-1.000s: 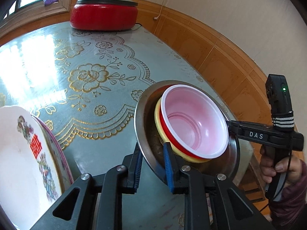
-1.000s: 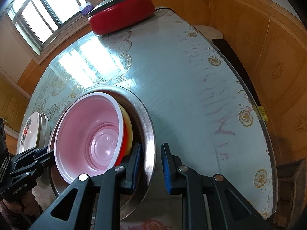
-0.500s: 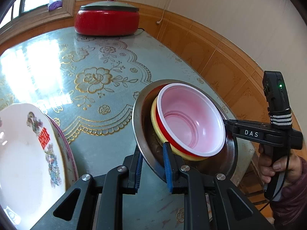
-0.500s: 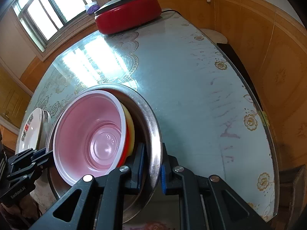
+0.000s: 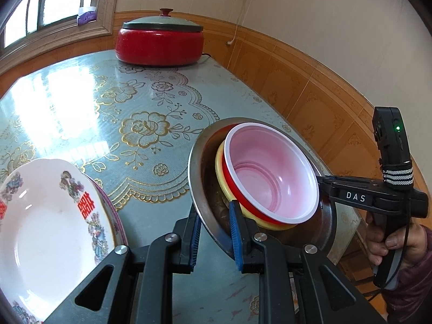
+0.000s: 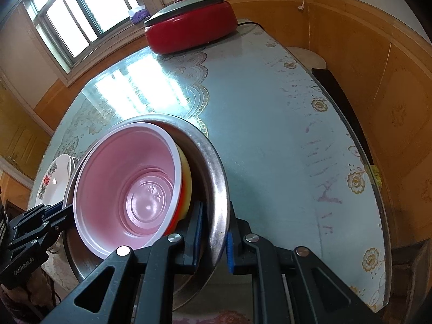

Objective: Organize plates and bowls
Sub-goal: 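Lift the steel bowl with nested bowls and carry it toward the plate stack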

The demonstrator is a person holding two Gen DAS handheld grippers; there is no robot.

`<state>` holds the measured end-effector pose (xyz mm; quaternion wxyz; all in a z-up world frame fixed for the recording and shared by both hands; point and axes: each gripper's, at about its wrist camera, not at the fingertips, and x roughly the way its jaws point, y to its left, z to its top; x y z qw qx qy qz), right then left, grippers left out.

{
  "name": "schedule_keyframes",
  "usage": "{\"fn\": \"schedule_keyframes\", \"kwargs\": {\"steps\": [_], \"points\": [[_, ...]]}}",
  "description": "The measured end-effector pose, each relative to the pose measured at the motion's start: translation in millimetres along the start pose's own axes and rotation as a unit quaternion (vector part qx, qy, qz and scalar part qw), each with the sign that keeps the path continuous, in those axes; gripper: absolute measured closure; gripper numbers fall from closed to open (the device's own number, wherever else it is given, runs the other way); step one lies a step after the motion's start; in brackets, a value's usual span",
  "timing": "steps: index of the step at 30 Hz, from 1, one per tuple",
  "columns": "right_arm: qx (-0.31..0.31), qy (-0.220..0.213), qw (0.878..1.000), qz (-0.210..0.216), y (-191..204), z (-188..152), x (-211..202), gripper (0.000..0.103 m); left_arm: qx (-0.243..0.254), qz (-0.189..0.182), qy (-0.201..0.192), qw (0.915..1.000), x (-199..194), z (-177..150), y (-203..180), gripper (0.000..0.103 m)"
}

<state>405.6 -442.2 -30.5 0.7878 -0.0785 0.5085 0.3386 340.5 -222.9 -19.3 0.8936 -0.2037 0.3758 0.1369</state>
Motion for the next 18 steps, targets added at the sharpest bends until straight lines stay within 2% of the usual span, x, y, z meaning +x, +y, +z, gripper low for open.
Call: {"fn": "schedule_keyframes", "kwargs": {"steps": [18], "points": [[-0.022,-0.017,1.000,0.014,43,12,-10,0.090,-0.006,0.010,-0.029,0.9995,-39,2,27,0.082]]}}
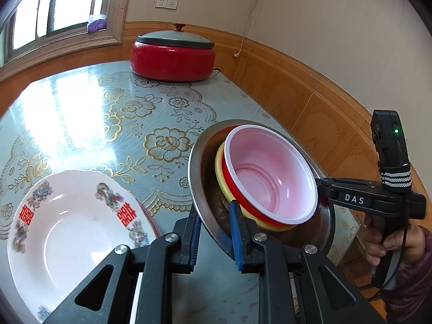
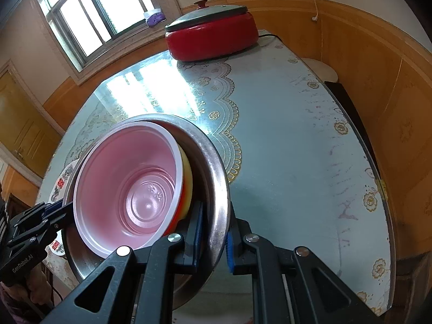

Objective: Organize plates and bowls
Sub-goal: 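Lift the steel bowl with nested bowls and carry it toward the plate stack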

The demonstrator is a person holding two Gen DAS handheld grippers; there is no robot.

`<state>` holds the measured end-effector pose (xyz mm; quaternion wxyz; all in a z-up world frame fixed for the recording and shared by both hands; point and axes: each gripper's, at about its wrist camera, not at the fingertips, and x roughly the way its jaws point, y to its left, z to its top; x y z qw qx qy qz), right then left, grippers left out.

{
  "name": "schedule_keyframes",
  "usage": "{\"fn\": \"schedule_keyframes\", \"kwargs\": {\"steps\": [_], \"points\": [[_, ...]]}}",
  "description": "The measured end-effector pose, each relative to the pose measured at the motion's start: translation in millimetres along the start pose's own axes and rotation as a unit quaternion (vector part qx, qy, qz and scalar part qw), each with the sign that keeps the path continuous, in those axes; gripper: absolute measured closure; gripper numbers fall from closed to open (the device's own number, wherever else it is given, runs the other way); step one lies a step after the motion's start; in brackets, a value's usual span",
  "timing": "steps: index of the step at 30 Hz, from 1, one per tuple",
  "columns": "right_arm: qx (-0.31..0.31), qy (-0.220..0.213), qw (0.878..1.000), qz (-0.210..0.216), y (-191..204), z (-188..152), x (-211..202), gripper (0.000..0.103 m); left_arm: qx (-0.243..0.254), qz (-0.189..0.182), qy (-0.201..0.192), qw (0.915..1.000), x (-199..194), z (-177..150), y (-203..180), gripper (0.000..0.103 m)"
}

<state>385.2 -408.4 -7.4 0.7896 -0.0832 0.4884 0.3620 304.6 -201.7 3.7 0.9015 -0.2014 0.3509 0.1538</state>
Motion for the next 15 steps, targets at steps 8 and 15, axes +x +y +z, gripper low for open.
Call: {"fn": "schedule_keyframes", "kwargs": {"steps": [8,15], "points": [[-0.009,-0.003,1.000,0.003,26,6,3,0.090,-0.005,0.003,-0.010,0.9999,-16,0,20,0.082],[-0.025,-0.007,1.000,0.009,59,13,6,0.090,-0.014,0.008,-0.026,0.9995,-36,0,47,0.083]]}}
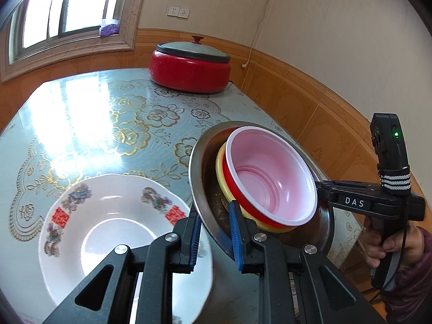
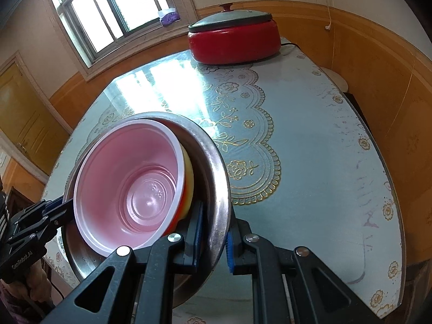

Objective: Organize plates and bowls
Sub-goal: 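Lift the steel bowl with nested bowls and carry it toward the plate stack, then lower the steel bowl onto the top plate of the stack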

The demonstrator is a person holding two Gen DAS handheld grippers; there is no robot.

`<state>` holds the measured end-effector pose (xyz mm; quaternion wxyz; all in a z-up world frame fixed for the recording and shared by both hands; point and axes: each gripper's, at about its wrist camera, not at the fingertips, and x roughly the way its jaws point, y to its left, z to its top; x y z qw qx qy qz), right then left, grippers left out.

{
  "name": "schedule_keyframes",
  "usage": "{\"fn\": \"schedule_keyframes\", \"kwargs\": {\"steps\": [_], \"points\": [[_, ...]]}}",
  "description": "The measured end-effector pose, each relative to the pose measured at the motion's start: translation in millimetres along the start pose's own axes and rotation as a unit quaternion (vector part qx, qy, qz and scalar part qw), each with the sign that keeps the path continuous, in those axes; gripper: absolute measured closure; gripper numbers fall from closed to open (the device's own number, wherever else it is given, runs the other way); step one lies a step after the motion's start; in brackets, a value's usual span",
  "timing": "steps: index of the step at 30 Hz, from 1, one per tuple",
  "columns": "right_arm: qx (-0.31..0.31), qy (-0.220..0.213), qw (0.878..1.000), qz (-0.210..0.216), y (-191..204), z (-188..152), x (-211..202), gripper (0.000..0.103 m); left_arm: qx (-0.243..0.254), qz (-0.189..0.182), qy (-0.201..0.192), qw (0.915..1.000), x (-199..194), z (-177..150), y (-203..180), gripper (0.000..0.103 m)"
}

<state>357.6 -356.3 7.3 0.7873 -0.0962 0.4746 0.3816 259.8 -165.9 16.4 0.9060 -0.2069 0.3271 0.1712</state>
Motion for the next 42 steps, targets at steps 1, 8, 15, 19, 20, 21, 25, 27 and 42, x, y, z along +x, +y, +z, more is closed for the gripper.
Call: {"fn": "schedule_keyframes", "kwargs": {"steps": [1,8,15,19,20,21,25,27,42], "points": [[-0.004,-0.001,1.000,0.003,6,2,0,0.090,-0.002,0.002,-0.003,1.0000,-4,0,5,0.083],[-0.039,-0.010,0.999,0.031,59,16,5,0.090,-0.025,0.022,-0.031,0.9990,-41,-1,45,0.083],[-0.076,0.000,0.995,0.065,118,22,24,0.089,-0.059,0.053,-0.046,0.9957,-70,-10,93,0.085],[-0.088,0.016,0.993,0.075,143,17,40,0.089,-0.077,0.066,-0.041,0.9940,-77,-24,117,0.086],[-0.089,0.021,0.993,0.075,146,15,43,0.089,-0.080,0.067,-0.037,0.9939,-76,-27,121,0.086],[-0.089,0.026,0.993,0.075,149,13,47,0.089,-0.084,0.067,-0.032,0.9937,-75,-30,125,0.086],[-0.085,0.044,0.993,0.068,150,6,59,0.089,-0.089,0.063,-0.014,0.9940,-68,-41,136,0.085],[-0.081,0.052,0.994,0.060,147,3,64,0.089,-0.088,0.059,-0.004,0.9943,-64,-44,138,0.085],[-0.053,0.064,0.996,0.014,149,-14,76,0.089,-0.072,0.035,0.041,0.9959,-43,-54,149,0.083]]}}
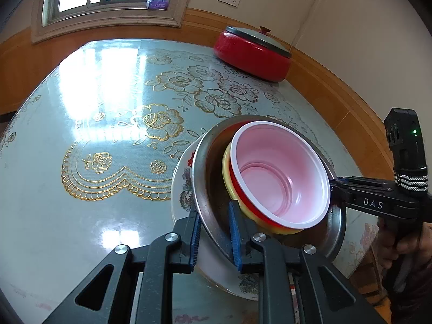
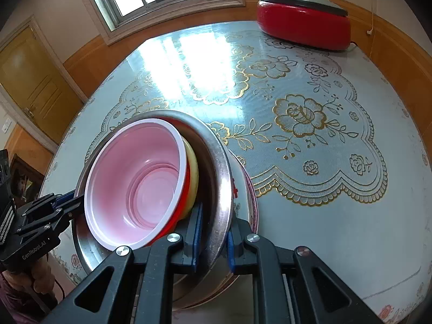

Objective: Organize plates and bowls
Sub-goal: 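Lower the steel bowl onto the top plate of the stack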

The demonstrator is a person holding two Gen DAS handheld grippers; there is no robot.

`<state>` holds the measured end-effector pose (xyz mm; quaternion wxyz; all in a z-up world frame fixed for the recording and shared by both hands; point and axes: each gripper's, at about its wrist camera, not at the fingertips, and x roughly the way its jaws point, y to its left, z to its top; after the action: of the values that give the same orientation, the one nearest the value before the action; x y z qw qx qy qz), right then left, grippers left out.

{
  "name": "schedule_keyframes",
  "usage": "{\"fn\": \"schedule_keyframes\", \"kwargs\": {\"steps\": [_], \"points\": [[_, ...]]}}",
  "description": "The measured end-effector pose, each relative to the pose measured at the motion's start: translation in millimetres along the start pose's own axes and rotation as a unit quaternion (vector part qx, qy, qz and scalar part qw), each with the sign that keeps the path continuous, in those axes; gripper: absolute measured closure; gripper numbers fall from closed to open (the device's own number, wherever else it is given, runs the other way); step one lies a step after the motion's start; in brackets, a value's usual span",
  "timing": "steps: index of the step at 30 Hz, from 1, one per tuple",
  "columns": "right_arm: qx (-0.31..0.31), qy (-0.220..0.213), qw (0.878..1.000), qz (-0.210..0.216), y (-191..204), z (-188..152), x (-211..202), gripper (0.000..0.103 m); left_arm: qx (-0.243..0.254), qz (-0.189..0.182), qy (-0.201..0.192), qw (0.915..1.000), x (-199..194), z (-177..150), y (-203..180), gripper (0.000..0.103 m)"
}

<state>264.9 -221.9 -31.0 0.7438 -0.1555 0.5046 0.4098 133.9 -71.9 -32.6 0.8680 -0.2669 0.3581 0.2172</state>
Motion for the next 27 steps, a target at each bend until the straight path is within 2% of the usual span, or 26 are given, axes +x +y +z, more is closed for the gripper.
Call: {"fn": "schedule_keyframes", "kwargs": {"steps": [10,17,27], "points": [[-0.014,0.007,1.000,-0.004,7,-1,2,0.089,-0.008,0.010,-0.007,0.9999,-10,-5,-1,0.083],[-0.016,0.014,1.000,0.014,3,0,2,0.088,-0.012,0.040,-0.015,0.9990,-12,-11,-9,0.083],[-0.011,0.011,0.999,0.033,-6,-3,-8,0.083,-0.028,0.061,-0.024,0.9975,-12,-14,-16,0.081]]}}
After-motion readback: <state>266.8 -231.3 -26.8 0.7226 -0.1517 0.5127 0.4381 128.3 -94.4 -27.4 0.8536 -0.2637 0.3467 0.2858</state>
